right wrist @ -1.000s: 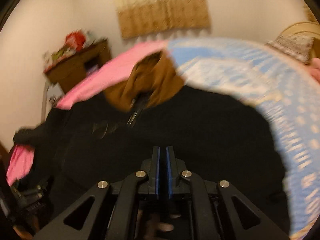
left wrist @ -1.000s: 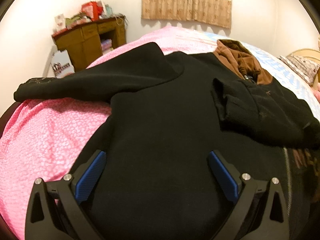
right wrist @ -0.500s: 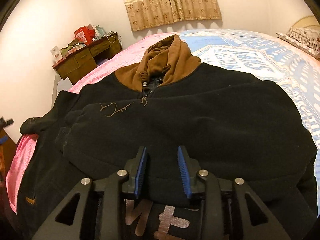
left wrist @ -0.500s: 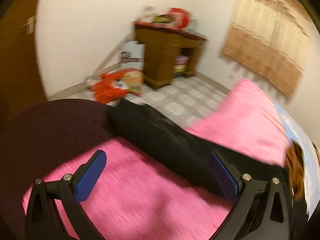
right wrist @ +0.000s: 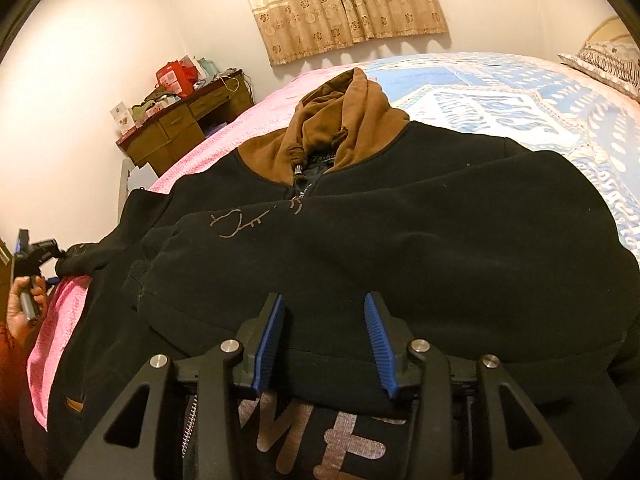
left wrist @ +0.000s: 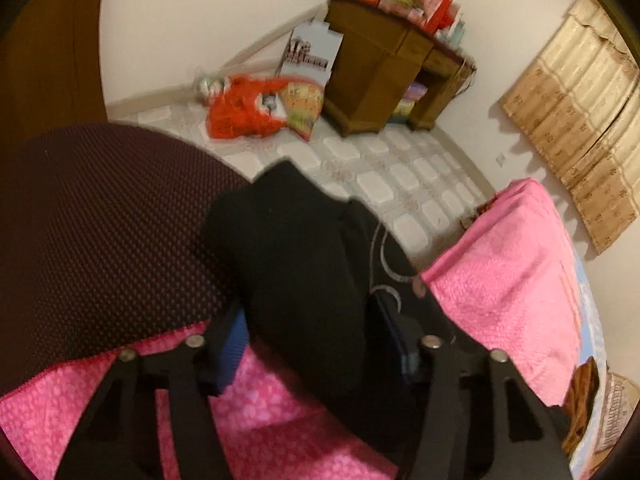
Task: Fold large clothes
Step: 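Fold the held sleeve across the hoodie front with the left tool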
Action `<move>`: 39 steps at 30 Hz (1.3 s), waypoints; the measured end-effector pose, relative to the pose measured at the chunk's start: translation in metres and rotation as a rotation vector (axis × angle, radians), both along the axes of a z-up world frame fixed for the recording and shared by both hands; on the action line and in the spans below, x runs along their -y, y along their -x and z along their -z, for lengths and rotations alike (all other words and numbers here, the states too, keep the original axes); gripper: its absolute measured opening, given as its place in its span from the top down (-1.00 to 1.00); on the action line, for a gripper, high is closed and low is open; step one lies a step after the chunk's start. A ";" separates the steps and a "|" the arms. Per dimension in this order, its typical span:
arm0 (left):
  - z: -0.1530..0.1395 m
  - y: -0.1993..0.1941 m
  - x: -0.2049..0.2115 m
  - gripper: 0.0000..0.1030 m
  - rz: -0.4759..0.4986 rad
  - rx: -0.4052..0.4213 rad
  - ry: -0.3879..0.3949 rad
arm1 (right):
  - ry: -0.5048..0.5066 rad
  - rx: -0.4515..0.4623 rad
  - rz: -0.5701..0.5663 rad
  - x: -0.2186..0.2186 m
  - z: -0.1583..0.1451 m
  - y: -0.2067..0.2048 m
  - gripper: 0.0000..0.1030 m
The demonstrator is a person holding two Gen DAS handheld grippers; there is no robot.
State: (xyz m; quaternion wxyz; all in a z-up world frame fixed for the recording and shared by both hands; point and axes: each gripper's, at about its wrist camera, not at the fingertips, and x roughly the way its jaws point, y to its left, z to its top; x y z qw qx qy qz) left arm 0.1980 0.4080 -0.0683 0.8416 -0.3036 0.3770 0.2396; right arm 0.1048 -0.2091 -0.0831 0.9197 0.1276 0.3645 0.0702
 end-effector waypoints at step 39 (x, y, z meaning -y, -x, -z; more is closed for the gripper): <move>-0.064 0.155 0.441 -1.00 1.090 0.293 -0.488 | -0.186 0.032 -0.001 0.021 0.006 -0.002 0.14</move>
